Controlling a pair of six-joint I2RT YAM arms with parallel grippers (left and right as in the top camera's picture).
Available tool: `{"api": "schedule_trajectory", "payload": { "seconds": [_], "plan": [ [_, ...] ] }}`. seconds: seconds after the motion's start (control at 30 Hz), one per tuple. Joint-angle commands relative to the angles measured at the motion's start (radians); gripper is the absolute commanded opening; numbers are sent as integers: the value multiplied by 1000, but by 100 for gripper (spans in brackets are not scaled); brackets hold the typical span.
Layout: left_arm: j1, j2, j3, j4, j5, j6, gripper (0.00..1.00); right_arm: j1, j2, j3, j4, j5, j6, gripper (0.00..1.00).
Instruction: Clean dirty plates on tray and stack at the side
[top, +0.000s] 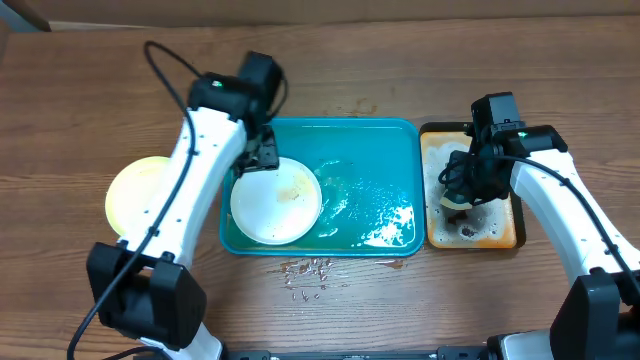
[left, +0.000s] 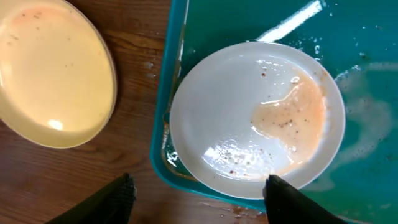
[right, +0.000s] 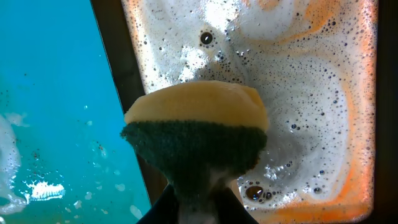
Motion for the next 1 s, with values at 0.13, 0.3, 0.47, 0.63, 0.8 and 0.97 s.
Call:
{"api": "schedule_trajectory", "payload": {
  "seconds": [0.13,0.3,0.47,0.63,0.8,0.97],
  "plan": [
    [103,8,0,14,264,309,68,-3,0,-5,-5,10,-3,15],
    [124,85,0,11,295,342,69,-4,0,-5,-6,10,-3,15],
    [129,206,0,8,291,357,68,-4,0,-5,-6,10,-4,15],
    [130,294,0,11,290,357,68,-4,0,-5,-6,10,-4,15],
    [150,329,0,14,286,357,68,-4,0,-5,-6,10,-4,15],
    [178,329,0,-6,252,325,68,-4,0,-5,-6,10,-4,15]
  ]
}}
